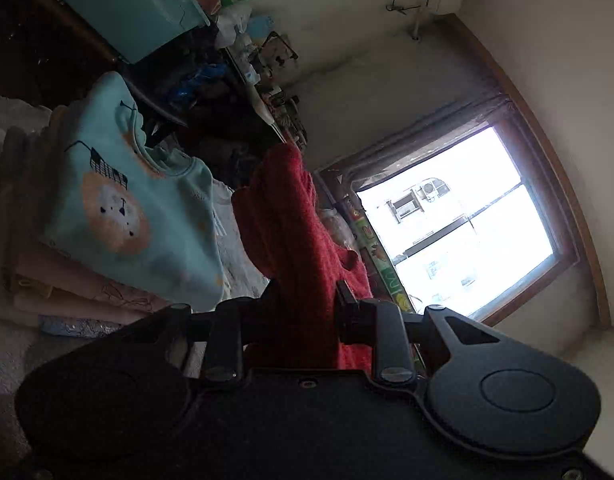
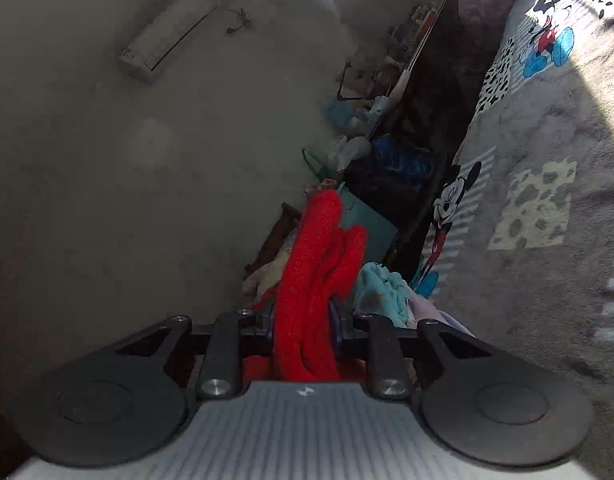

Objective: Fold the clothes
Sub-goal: 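Lift the folded sweater with both grippers and carry it to the clothes stack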

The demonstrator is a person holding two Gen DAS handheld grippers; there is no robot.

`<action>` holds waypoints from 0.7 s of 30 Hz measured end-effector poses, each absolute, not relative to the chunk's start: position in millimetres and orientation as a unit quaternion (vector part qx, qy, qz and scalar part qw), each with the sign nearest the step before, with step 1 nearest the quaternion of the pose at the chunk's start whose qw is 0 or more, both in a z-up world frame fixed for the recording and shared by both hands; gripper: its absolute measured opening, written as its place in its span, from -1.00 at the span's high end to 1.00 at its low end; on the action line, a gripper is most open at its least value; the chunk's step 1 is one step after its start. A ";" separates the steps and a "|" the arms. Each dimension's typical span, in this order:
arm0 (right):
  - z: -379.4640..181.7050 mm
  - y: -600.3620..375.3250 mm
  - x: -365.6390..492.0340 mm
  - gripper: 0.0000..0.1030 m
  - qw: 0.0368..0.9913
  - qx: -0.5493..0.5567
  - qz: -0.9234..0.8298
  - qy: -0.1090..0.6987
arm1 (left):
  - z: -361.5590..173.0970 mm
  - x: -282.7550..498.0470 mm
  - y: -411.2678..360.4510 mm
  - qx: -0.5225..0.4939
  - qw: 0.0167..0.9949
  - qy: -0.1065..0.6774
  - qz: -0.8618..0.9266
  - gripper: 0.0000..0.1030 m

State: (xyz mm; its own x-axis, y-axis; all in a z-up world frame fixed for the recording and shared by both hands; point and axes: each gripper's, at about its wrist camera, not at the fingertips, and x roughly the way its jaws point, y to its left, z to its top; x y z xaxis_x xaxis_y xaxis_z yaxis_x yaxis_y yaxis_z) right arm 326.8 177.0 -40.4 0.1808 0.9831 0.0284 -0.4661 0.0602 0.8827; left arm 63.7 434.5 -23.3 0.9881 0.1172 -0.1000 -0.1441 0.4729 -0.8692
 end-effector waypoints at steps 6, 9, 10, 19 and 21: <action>-39.8 261.7 337.4 0.49 0.613 0.409 0.587 0.336 | -17.9 56.1 491.4 -0.497 0.860 -0.023 0.115 0.52; -42.9 292.7 346.9 0.49 0.599 0.409 0.598 0.342 | -20.5 57.8 515.3 -0.494 0.860 -0.032 0.126 0.52; -43.8 302.7 350.7 0.49 0.595 0.408 0.602 0.344 | -21.5 59.3 521.8 -0.492 0.860 -0.035 0.130 0.52; -108.0 341.3 386.9 0.49 0.621 0.374 0.541 0.426 | -87.3 84.3 553.3 -0.535 0.824 0.047 0.181 0.50; -130.6 338.0 384.4 0.55 0.624 0.384 0.525 0.434 | -108.4 85.6 556.4 -0.554 0.812 0.050 0.178 0.42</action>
